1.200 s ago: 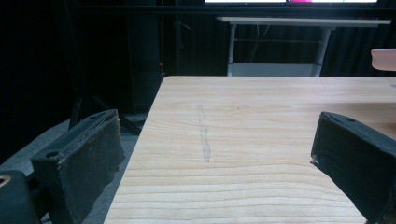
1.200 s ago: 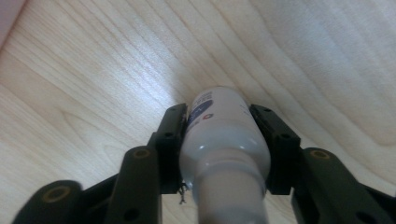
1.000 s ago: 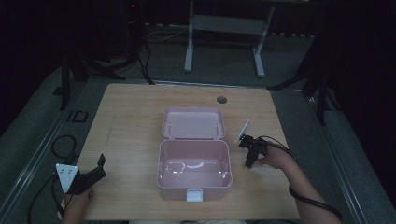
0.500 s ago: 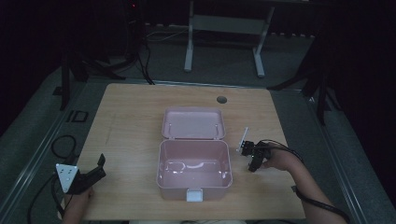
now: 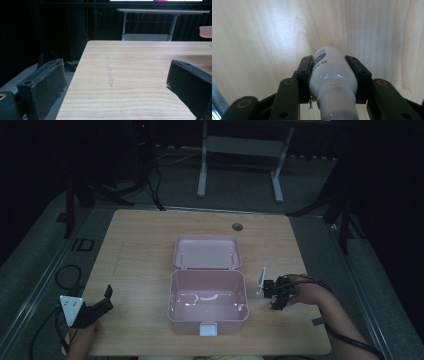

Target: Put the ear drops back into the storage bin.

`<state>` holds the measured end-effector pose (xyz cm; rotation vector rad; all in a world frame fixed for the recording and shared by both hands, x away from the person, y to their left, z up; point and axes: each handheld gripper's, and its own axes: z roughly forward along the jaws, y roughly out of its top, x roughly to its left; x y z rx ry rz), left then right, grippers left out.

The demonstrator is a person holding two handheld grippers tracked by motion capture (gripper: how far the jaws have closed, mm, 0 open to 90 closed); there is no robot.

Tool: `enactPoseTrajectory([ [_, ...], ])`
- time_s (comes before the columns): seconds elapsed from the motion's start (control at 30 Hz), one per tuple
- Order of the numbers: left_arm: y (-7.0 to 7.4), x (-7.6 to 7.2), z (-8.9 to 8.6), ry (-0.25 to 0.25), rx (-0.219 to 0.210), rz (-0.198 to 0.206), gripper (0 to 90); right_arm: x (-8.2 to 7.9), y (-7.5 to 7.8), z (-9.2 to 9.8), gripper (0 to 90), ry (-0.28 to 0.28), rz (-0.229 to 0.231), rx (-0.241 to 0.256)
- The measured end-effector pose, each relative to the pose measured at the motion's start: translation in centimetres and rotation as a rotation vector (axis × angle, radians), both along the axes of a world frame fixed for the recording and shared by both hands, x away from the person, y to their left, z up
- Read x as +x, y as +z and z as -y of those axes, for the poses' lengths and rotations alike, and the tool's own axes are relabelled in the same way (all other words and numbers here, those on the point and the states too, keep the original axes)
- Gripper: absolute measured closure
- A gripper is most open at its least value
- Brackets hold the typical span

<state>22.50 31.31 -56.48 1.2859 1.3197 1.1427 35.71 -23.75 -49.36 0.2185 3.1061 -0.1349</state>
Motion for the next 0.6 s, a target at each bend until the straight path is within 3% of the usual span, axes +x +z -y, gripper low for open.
enactPoseTrajectory([
  [0.2, 0.0, 0.0, 0.0, 0.001, 0.0, 0.0, 2.3, -0.8, 0.5, 0.0, 59.3, 0.076, 0.006, 0.005],
  [0.4, 0.0, 0.0, 0.0, 0.001, -0.002, -0.001, 2.3, -2.3, 0.3, -0.6, 59.3, 0.195, 0.011, -0.045],
  [0.6, 0.0, 0.0, 0.0, 0.0, 0.0, -0.001, 2.3, -2.5, 0.2, -1.1, 59.3, 0.21, 0.011, -0.055],
])
